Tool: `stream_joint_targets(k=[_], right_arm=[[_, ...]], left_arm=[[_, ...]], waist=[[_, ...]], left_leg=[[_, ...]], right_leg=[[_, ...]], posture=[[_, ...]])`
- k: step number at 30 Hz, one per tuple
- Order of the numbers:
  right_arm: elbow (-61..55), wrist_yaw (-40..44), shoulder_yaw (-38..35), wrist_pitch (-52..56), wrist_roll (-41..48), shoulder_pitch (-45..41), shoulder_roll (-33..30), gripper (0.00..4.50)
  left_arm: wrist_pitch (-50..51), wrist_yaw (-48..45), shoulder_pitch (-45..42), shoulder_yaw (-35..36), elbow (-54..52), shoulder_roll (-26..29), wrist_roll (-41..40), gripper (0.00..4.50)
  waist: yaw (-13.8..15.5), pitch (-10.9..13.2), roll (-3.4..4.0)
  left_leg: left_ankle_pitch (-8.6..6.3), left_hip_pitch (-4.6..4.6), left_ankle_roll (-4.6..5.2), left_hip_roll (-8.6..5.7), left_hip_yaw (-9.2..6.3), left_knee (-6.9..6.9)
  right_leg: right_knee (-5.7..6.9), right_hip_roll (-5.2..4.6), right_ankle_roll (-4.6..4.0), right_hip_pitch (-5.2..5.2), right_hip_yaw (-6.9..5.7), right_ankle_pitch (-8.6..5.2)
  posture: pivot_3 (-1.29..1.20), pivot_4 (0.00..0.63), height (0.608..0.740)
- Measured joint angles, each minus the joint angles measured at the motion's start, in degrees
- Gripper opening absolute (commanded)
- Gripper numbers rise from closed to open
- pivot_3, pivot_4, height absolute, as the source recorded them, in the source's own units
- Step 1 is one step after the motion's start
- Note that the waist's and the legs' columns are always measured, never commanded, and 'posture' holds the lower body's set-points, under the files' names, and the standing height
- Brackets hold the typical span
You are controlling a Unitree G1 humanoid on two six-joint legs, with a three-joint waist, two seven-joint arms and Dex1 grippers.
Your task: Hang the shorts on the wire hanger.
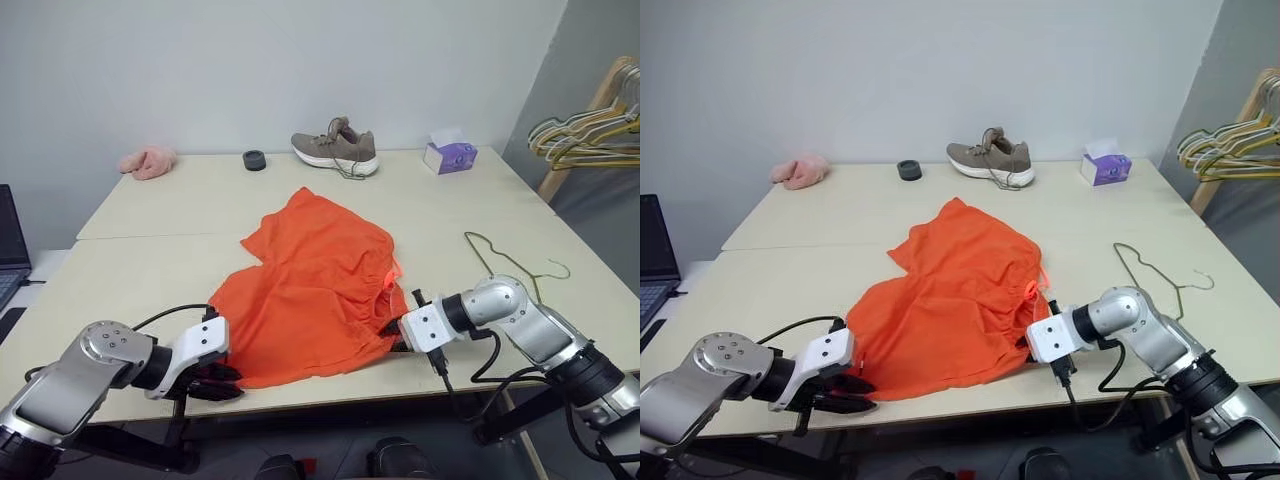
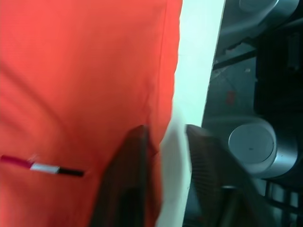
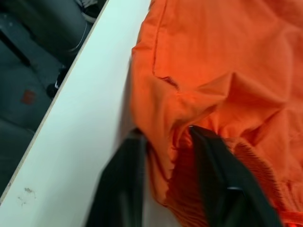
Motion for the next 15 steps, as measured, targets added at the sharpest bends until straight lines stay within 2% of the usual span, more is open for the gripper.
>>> stream_joint_targets(k=[5,6,7,10,15], right_arm=[[-4.2,1.5,-2.4,5.9,3.7,0.2,-0.2,4.37],[-4.8,1.6,-3.1,7.5,4.9,0.3,-0.2,4.5],[-6.4,1.4,-4.9,11.8,7.9,0.5,-0.1,4.5],[-8.7,-1.6,-11.0,20.6,14.5,0.0,1.5,4.5],[-6.9,-8.7,-16.8,25.8,16.0,-0.1,3.7,4.5]], left_arm=[[2.0,0.1,0.0,1.3,-1.0,-0.2,-3.4,3.94],[2.2,0.2,0.0,1.8,-1.2,-0.4,-4.1,4.26],[2.7,0.5,-0.3,2.9,-1.4,-1.5,-5.5,4.46],[4.5,2.5,-3.2,5.5,-2.2,-5.7,-9.6,4.46],[7.1,5.9,-8.1,7.0,-2.0,-10.0,-13.0,4.46]], waist=[[0.0,0.0,0.01],[0.0,0.0,0.03],[0.0,0.1,0.07],[0.1,0.1,0.05],[0.1,0.1,0.05]], left_leg=[[-0.02,0.01,-0.03,0.01,0.0,0.0],[-0.02,0.0,-0.03,0.01,0.0,0.0],[-0.02,0.0,-0.03,0.0,0.0,0.0],[-0.02,0.0,-0.03,0.0,-0.02,0.02],[-0.02,0.02,-0.04,-0.02,-0.02,0.02]], right_leg=[[0.0,0.0,0.0,-0.01,-0.01,-0.01],[-0.01,0.0,0.0,-0.01,-0.01,-0.01],[-0.02,-0.02,0.0,0.0,0.0,-0.01],[-0.03,-0.03,0.02,0.01,-0.03,0.01],[-0.15,-0.02,0.05,0.0,-0.02,0.02]], posture=[[-0.13,0.015,0.74],[-0.13,0.014,0.74],[-0.14,0.014,0.74],[-0.14,0.014,0.74],[-0.15,0.015,0.74]])
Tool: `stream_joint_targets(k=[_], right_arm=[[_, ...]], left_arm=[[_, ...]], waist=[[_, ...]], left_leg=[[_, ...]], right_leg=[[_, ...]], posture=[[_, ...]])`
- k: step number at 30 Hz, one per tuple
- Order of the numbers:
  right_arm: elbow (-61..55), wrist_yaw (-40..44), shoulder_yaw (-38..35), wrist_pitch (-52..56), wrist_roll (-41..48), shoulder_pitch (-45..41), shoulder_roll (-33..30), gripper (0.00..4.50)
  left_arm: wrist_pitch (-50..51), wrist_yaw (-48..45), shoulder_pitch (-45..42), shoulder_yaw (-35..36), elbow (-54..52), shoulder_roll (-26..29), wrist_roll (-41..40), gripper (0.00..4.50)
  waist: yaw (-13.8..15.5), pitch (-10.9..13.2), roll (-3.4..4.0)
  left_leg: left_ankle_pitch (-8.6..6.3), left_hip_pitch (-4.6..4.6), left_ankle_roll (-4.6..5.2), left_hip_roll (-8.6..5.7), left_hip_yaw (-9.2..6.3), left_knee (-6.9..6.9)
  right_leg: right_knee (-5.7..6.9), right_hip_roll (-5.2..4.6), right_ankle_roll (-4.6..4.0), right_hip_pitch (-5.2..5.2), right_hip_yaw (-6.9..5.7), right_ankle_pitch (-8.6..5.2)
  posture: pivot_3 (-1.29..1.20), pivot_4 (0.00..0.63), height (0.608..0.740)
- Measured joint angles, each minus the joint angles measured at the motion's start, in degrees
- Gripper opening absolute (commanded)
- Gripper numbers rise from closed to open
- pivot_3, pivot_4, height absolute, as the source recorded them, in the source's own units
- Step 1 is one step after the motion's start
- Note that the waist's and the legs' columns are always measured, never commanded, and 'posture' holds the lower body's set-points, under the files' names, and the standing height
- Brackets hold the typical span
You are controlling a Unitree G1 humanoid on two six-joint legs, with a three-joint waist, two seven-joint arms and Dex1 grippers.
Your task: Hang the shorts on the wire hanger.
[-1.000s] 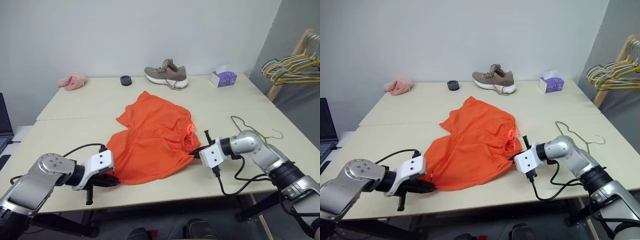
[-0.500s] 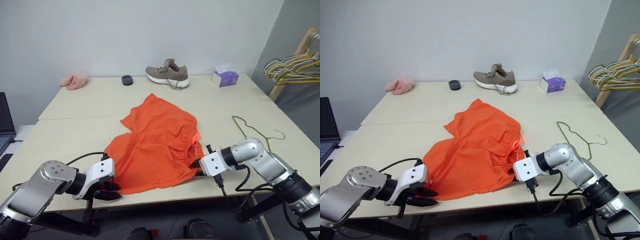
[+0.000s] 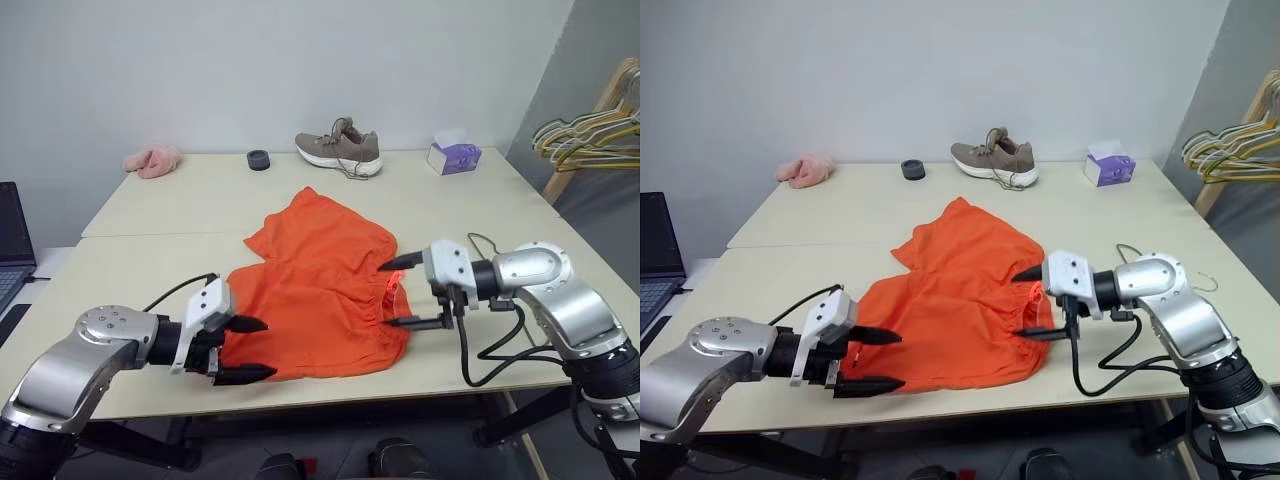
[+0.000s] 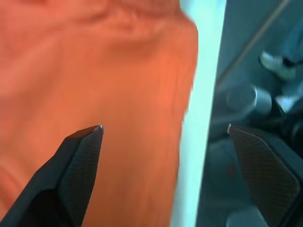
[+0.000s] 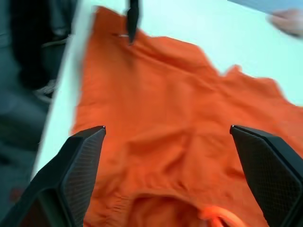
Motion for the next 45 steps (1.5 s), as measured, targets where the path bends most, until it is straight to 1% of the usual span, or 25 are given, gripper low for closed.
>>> stream_joint_targets(k=[1,3,4,6,8,12,15,20,24,27,29,31,34,37,40,43,45], right_arm=[[0.8,-2.1,-0.6,0.3,-0.3,0.1,1.2,4.5],[4.1,-7.6,-0.7,-0.9,-3.7,0.0,3.2,4.5],[8.5,-12.4,-0.4,-2.7,-8.2,-0.3,4.1,4.5],[13.6,-17.4,0.0,-4.4,-12.6,-1.0,5.0,4.5],[19.1,-21.9,0.9,-6.3,-16.6,-1.6,7.3,4.5],[26.8,-26.5,3.9,-9.8,-21.4,-3.2,11.6,4.5],[33.6,-29.0,5.2,-13.2,-24.8,-5.7,13.7,4.5],[39.7,-28.4,6.4,-16.3,-25.0,-8.0,18.3,4.5],[42.7,-26.5,8.6,-18.3,-26.2,-9.0,19.1,4.5],[44.4,-26.8,8.3,-19.5,-26.8,-9.8,20.3,4.5],[45.7,-28.2,6.9,-19.5,-25.9,-10.4,22.7,4.5],[47.8,-30.6,4.5,-19.3,-24.6,-11.6,24.9,4.5],[51.8,-35.2,2.8,-19.6,-25.0,-14.2,25.4,4.5],[57.7,-43.2,1.7,-21.2,-27.0,-17.0,26.4,4.5],[62.0,-50.0,0.4,-23.0,-27.3,-19.1,28.0,4.5],[63.3,-55.5,0.0,-26.4,-29.0,-20.7,27.6,4.5],[62.5,-59.2,0.8,-30.7,-32.0,-20.9,25.7,4.5]], left_arm=[[0.2,0.9,-0.9,0.0,0.2,-1.0,-0.1,4.46],[-0.4,2.5,-3.1,-0.8,1.7,-2.7,0.8,4.46],[-1.9,3.7,-4.4,-2.4,3.6,-4.1,2.8,4.46],[-3.3,4.5,-4.7,-4.5,5.2,-5.2,4.9,4.46],[-4.3,4.1,-4.7,-7.1,6.1,-5.6,6.2,4.46],[-5.5,1.9,-4.7,-7.9,6.1,-4.1,6.9,4.46],[-6.5,1.9,-4.7,-8.1,6.2,-3.0,8.6,4.46],[-6.5,2.0,-4.4,-9.2,5.9,-2.9,9.7,4.46],[-6.5,2.1,-3.5,-9.3,5.7,-2.9,10.1,4.46],[-6.4,2.2,-3.2,-9.3,5.6,-2.9,10.2,4.46],[-6.5,2.2,-3.0,-9.3,5.4,-2.9,10.2,4.46],[-6.6,2.3,-2.3,-9.3,5.0,-2.9,10.2,4.46],[-7.5,2.6,-0.6,-9.3,4.9,-2.9,10.4,4.46],[-8.5,2.8,0.7,-9.3,4.9,-2.9,10.9,4.46],[-9.4,3.0,1.1,-9.3,5.0,-2.9,11.5,4.46],[-10.7,3.0,1.5,-9.3,5.8,-3.3,11.7,4.46],[-11.4,3.0,2.0,-9.4,6.4,-3.5,11.9,4.46]], waist=[[0.0,0.0,0.0],[-0.1,0.0,-0.01],[-0.3,0.0,0.0],[-0.5,0.0,0.0],[-1.1,0.0,-0.01],[-2.8,0.0,0.03],[-3.5,0.0,0.04],[-3.7,0.0,0.05],[-3.6,0.0,0.07],[-3.5,0.0,0.07],[-3.6,0.0,0.08],[-3.7,0.1,0.13],[-3.6,0.1,0.17],[-3.5,0.1,0.18],[-3.5,0.1,0.21],[-3.5,0.2,0.27],[-3.3,0.2,0.29]], left_leg=[[0.0,-0.01,0.0,0.0,0.02,0.0],[-0.01,-0.03,-0.01,-0.01,0.09,0.0],[0.0,-0.02,-0.01,-0.04,0.2,-0.01],[0.0,-0.11,0.0,-0.06,0.31,-0.01],[-0.01,-0.24,0.01,-0.05,0.34,-0.02],[-0.03,-0.64,-0.01,-0.01,0.27,-0.06],[-0.03,-0.71,-0.01,-0.03,0.27,-0.06],[-0.04,-0.71,-0.01,0.0,0.21,-0.07],[-0.04,-0.7,-0.01,-0.01,0.2,-0.06],[-0.04,-0.69,-0.01,0.0,0.18,-0.06],[-0.04,-0.66,-0.01,0.02,0.17,-0.06],[-0.04,-0.65,-0.01,0.02,0.18,-0.06],[-0.04,-0.67,-0.01,0.0,0.18,-0.06],[-0.04,-0.67,-0.01,0.0,0.17,-0.07],[-0.04,-0.67,-0.01,0.0,0.17,-0.09],[-0.04,-0.69,-0.01,-0.02,0.2,-0.1],[-0.04,-0.74,-0.01,-0.03,0.2,-0.14]], right_leg=[[-0.02,0.02,0.02,0.02,0.03,0.01],[-0.02,0.04,0.05,0.03,0.11,0.03],[-0.05,0.06,0.11,0.04,0.21,0.06],[-0.09,0.08,0.18,0.05,0.33,0.11],[-0.16,0.15,0.21,-0.02,0.38,0.14],[-0.2,0.18,0.15,-0.32,0.35,0.2],[-0.22,0.31,0.12,-0.37,0.36,0.24],[-0.24,0.37,0.17,-0.35,0.33,0.23],[-0.26,0.37,0.17,-0.33,0.31,0.23],[-0.25,0.37,0.18,-0.32,0.3,0.23],[-0.21,0.38,0.18,-0.31,0.32,0.23],[-0.19,0.39,0.11,-0.32,0.32,0.28],[-0.22,0.39,0.01,-0.32,0.32,0.33],[-0.22,0.39,0.0,-0.33,0.32,0.34],[-0.22,0.4,0.0,-0.34,0.33,0.34],[-0.25,0.39,0.01,-0.35,0.35,0.33],[-0.3,0.38,0.01,-0.4,0.35,0.33]], posture=[[-0.16,0.015,0.74],[-0.18,0.017,0.74],[-0.18,0.017,0.74],[-0.19,0.017,0.74],[-0.19,0.018,0.74],[-0.19,0.019,0.74],[-0.18,0.02,0.74],[-0.17,0.02,0.74],[-0.16,0.021,0.74],[-0.15,0.023,0.74],[-0.15,0.022,0.74],[-0.15,0.022,0.74],[-0.15,0.023,0.74],[-0.15,0.021,0.74],[-0.15,0.021,0.74],[-0.15,0.021,0.74],[-0.15,0.021,0.74]])
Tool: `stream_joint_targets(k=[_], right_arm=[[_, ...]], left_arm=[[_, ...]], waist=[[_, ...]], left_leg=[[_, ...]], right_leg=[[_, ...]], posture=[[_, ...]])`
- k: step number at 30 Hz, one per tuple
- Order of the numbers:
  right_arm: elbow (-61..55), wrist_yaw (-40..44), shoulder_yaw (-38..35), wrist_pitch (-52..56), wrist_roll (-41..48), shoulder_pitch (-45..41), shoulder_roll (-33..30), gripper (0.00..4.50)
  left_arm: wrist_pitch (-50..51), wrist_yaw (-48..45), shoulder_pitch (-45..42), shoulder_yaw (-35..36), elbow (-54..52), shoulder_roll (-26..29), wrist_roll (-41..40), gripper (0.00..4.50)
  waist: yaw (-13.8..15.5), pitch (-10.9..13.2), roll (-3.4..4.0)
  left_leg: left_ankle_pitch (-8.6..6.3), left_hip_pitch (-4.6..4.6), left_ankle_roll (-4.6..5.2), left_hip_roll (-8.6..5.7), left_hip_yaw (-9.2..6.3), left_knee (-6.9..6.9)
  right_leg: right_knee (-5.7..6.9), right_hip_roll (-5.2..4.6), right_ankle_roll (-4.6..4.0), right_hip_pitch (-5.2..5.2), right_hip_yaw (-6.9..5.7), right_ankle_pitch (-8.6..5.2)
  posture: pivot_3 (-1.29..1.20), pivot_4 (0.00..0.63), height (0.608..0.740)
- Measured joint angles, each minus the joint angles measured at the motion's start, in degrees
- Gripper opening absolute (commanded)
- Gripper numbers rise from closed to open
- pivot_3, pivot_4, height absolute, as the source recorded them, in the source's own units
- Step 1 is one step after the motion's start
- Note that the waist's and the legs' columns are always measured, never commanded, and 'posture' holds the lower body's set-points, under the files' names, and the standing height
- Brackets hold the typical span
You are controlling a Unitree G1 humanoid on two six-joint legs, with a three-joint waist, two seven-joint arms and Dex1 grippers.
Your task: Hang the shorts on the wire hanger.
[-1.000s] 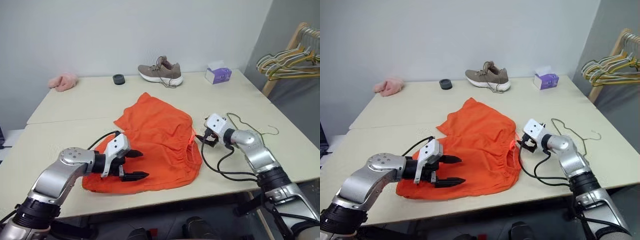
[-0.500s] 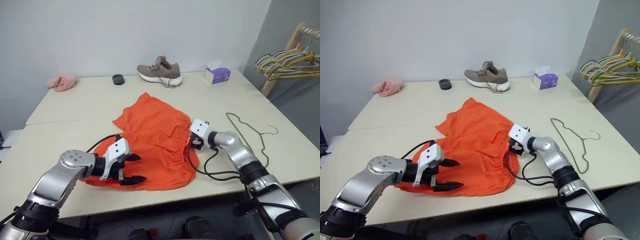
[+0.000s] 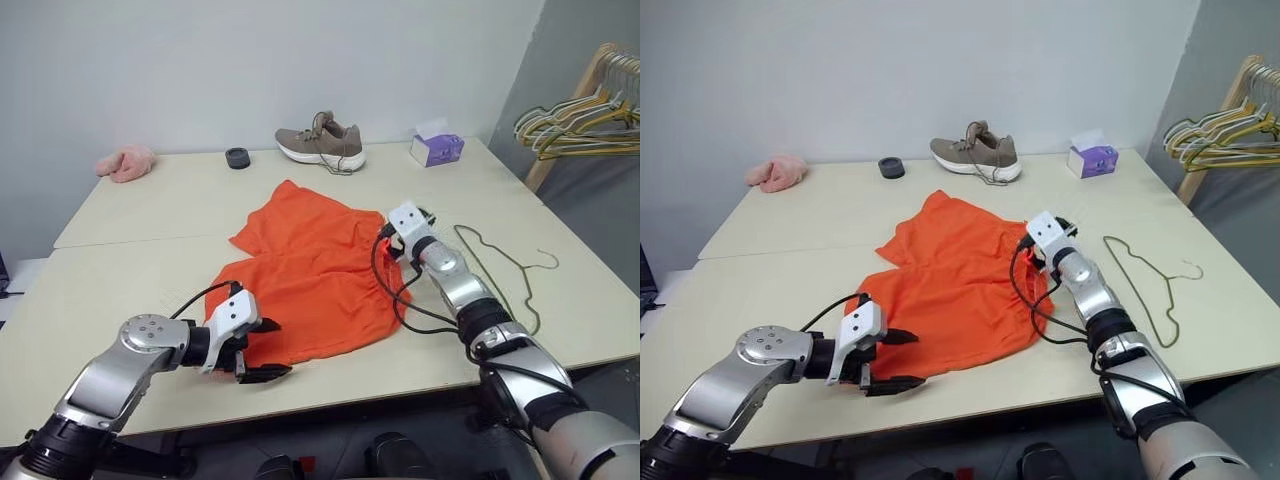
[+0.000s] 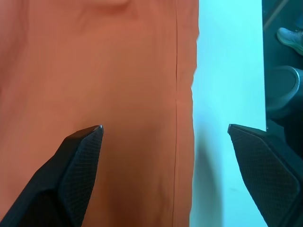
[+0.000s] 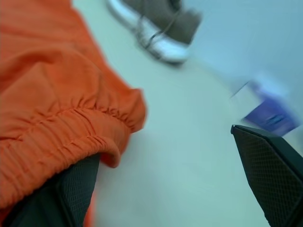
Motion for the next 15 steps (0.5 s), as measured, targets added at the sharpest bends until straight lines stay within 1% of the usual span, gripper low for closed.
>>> stream_joint_targets(k=[2,4,6,7,8,11,15], right_arm=[[-3.1,-4.2,1.5,-6.4,-4.2,0.1,-3.0,4.5],[-6.8,-6.6,2.6,-11.7,-7.0,0.2,-4.9,4.5],[-10.4,-7.2,3.7,-15.9,-9.1,0.7,-5.6,4.5],[-11.3,-6.2,4.4,-16.7,-9.2,1.1,-5.5,4.5],[-11.6,-4.3,5.2,-16.8,-9.0,1.7,-5.3,4.5],[-11.3,4.6,7.6,-14.5,-8.1,5.6,-4.3,4.5],[-12.9,16.6,9.0,-6.3,-6.2,8.3,-4.8,4.5]], left_arm=[[-0.7,0.0,0.5,0.0,0.7,-0.2,0.4,4.46],[-1.3,0.1,0.7,-0.1,1.0,-0.5,0.6,4.46],[-1.8,0.1,0.7,-0.1,1.3,-1.0,0.7,4.46],[-2.1,0.1,0.7,-0.1,1.6,-1.1,0.8,4.46],[-2.3,0.1,0.6,-0.1,1.8,-1.3,0.9,4.46],[-2.4,0.1,0.4,-0.3,2.2,-2.0,0.9,4.46],[-2.5,0.0,-0.5,-0.5,2.5,-2.2,1.0,4.46]], waist=[[0.0,0.0,0.02],[0.0,0.0,-0.01],[-0.2,-0.1,-0.05],[-0.3,-0.1,-0.12],[-0.3,-0.1,-0.16],[-0.2,-0.1,-0.19],[-0.1,-0.1,-0.06]], left_leg=[[0.0,-0.19,0.0,-0.01,0.05,-0.04],[0.01,-0.28,0.0,0.0,0.09,-0.12],[0.01,-0.21,-0.01,0.01,0.12,-0.3],[0.02,-0.15,-0.02,0.03,0.12,-0.41],[0.02,-0.13,-0.02,0.06,0.1,-0.44],[0.02,-0.14,-0.02,0.1,0.03,-0.5],[0.02,-0.18,-0.02,0.05,0.07,-0.49]], right_leg=[[0.04,0.0,0.0,-0.26,0.05,0.0],[0.1,0.0,0.0,-0.45,0.1,0.0],[0.1,0.01,0.0,-0.48,0.15,0.0],[0.09,0.03,0.0,-0.47,0.15,0.0],[0.09,0.09,-0.01,-0.47,0.14,0.01],[0.09,0.13,-0.01,-0.48,0.09,0.01],[0.09,0.07,-0.01,-0.5,0.1,0.01]], posture=[[-0.15,0.021,0.74],[-0.15,0.021,0.74],[-0.15,0.021,0.74],[-0.15,0.021,0.74],[-0.15,0.021,0.74],[-0.16,0.024,0.74],[-0.17,0.026,0.74]])
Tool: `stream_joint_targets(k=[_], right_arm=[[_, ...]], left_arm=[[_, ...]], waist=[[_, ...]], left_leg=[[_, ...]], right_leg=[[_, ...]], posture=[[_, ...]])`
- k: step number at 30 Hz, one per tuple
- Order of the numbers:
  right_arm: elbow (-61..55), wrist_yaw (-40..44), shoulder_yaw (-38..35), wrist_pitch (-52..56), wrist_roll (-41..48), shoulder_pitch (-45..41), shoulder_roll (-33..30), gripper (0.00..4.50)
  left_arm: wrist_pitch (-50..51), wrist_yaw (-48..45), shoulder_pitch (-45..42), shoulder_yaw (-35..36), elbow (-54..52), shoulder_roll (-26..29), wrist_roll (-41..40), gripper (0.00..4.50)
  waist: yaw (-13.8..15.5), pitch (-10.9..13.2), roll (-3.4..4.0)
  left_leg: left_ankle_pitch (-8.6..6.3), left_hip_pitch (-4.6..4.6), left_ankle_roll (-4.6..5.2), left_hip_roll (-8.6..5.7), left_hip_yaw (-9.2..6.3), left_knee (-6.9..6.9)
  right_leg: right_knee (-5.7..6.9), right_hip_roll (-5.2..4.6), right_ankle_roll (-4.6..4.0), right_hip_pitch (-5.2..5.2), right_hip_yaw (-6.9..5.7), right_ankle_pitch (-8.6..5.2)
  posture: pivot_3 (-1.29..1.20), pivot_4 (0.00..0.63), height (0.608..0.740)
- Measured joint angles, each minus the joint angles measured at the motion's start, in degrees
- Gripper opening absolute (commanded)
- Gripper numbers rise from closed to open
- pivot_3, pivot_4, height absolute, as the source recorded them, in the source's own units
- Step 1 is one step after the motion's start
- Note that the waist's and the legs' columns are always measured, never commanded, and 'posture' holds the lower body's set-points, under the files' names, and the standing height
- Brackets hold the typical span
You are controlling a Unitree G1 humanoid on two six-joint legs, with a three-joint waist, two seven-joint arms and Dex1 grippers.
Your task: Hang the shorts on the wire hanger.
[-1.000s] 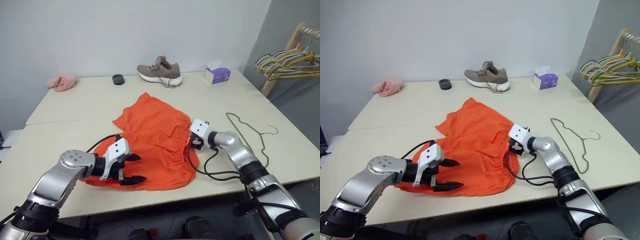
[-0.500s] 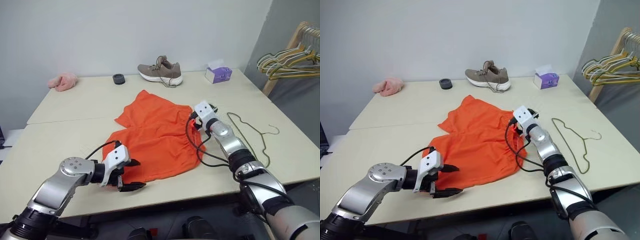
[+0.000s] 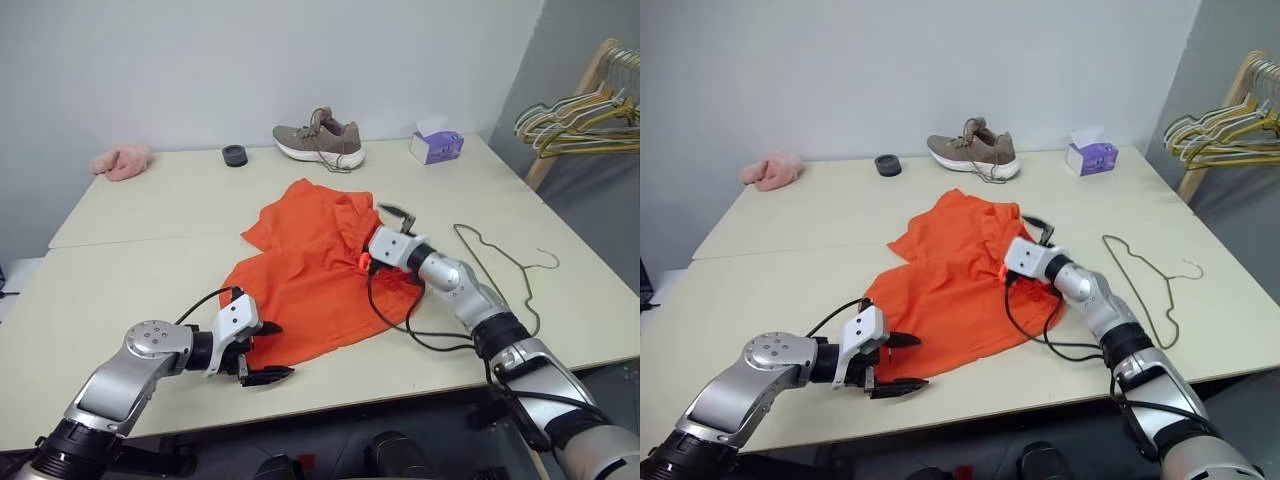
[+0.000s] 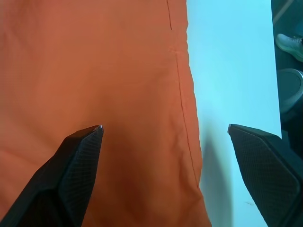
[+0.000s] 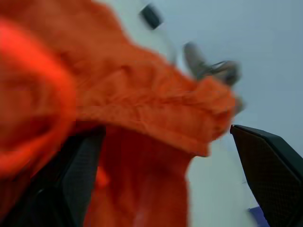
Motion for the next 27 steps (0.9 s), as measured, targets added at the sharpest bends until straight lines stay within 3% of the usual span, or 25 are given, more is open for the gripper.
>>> stream_joint_targets(k=[8,15,21,27], right_arm=[[-13.0,15.1,-1.4,14.6,0.9,1.4,-9.5,4.5],[-24.7,25.2,-8.5,27.3,9.6,6.9,-15.7,4.5],[-35.7,34.6,-10.7,44.6,21.3,15.9,-16.1,4.5],[-40.7,33.6,-10.0,50.2,24.8,16.9,-13.3,4.5]], left_arm=[[0.0,0.2,-1.1,0.1,0.0,-1.1,-0.3,4.46],[0.4,3.1,-4.6,1.6,0.0,-4.9,-1.5,4.46],[1.5,2.3,-5.4,1.9,0.0,-3.9,-1.7,4.46],[1.1,-0.5,-4.2,0.7,0.1,0.6,0.4,4.46]], waist=[[0.1,0.0,-0.01],[0.2,0.0,-0.04],[-0.1,0.0,0.01],[-0.4,0.0,0.03]], left_leg=[[0.0,0.01,0.0,0.0,-0.03,-0.01],[0.0,0.01,0.0,-0.02,0.0,-0.01],[0.0,0.01,0.0,0.07,-0.02,-0.06],[0.0,0.07,0.0,0.09,-0.04,-0.03]], right_leg=[[-0.01,-0.04,0.0,0.01,-0.05,0.0],[-0.06,-0.04,0.01,0.05,-0.04,-0.01],[-0.06,0.08,0.02,0.0,-0.02,-0.01],[-0.05,0.15,0.24,0.03,-0.01,-0.14]], posture=[[-0.17,0.029,0.74],[-0.19,0.032,0.74],[-0.19,0.034,0.74],[-0.19,0.03,0.74]])
